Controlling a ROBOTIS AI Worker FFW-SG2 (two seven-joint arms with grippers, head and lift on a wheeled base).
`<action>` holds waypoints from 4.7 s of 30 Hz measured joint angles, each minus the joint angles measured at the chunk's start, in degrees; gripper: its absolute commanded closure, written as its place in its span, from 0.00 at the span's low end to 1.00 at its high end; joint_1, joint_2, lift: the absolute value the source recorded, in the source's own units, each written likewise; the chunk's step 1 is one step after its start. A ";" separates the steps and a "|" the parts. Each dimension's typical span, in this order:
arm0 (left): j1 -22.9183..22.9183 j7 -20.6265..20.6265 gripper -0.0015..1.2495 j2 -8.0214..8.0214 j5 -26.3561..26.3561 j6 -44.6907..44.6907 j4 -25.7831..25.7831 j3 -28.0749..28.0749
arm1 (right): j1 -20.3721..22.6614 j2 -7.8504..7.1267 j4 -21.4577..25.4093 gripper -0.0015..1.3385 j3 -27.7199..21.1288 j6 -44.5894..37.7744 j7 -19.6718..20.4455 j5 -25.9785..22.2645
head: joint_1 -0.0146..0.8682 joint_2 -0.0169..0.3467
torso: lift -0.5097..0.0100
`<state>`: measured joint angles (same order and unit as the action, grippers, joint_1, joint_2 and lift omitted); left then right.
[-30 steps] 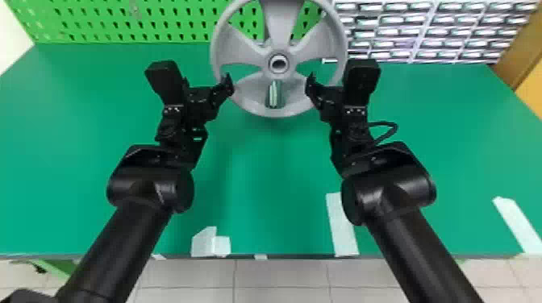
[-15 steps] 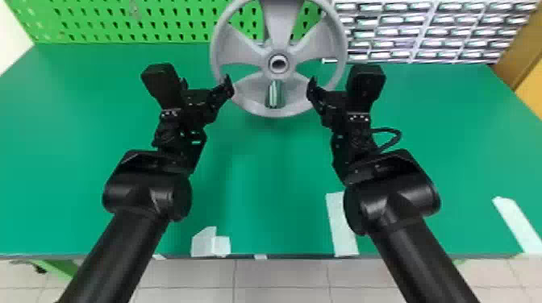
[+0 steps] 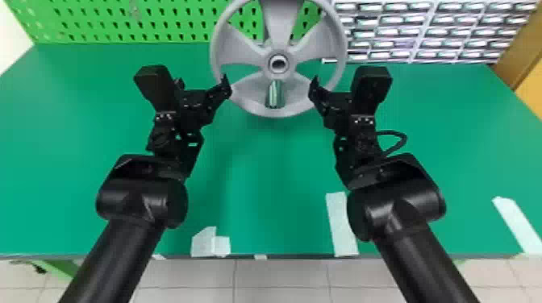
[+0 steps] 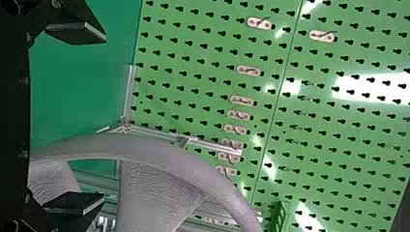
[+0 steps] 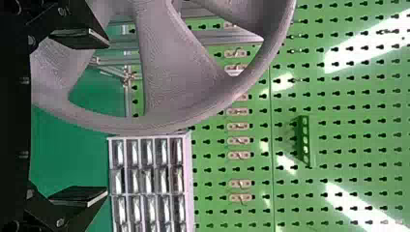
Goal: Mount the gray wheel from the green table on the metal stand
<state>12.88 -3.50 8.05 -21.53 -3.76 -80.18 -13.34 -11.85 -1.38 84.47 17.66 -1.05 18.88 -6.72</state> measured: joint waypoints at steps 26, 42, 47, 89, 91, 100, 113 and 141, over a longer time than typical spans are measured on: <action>-10.47 7.26 0.10 0.55 4.89 4.50 -11.84 7.85 | 4.46 -1.25 3.51 0.16 -2.34 1.17 -6.95 1.98 | 1.00 0.19 | 0.80; -12.04 10.68 0.10 0.47 9.02 4.99 -12.07 12.08 | 6.84 -0.96 2.33 0.16 -8.20 3.67 -17.57 1.10 | 1.00 0.19 | 0.80; -12.60 10.99 0.10 0.47 10.58 3.69 -12.02 13.18 | 7.73 -1.00 2.30 0.16 -9.22 3.74 -18.30 0.69 | 1.00 0.19 | 0.80; -13.05 9.11 0.10 -0.13 13.89 3.15 -11.22 15.52 | 7.81 1.30 -2.15 0.17 -11.18 6.31 -15.54 4.06 | 1.00 0.19 | 0.80; -13.06 9.06 0.10 -0.13 13.91 3.15 -11.17 15.46 | 7.85 1.31 -2.28 0.17 -11.35 6.41 -15.54 4.08 | 1.00 0.19 | 0.80; -13.08 8.83 0.10 -0.16 13.91 2.88 -10.97 15.25 | 8.19 1.38 -2.38 0.17 -11.91 7.07 -15.54 4.09 | 1.00 0.19 | 0.80; -13.15 8.61 0.10 -0.24 13.79 2.53 -10.90 15.31 | 8.41 1.38 -2.38 0.17 -12.18 7.54 -15.54 4.09 | 1.00 0.19 | 0.80; -12.99 8.24 0.10 -0.32 13.46 2.23 -10.74 15.23 | 8.34 1.38 -2.38 0.17 -12.74 8.09 -15.54 3.56 | 1.00 0.19 | 0.80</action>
<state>-0.11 4.74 7.73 -8.06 -1.54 -90.92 1.89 -3.51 0.00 82.09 4.92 7.04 3.34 -3.16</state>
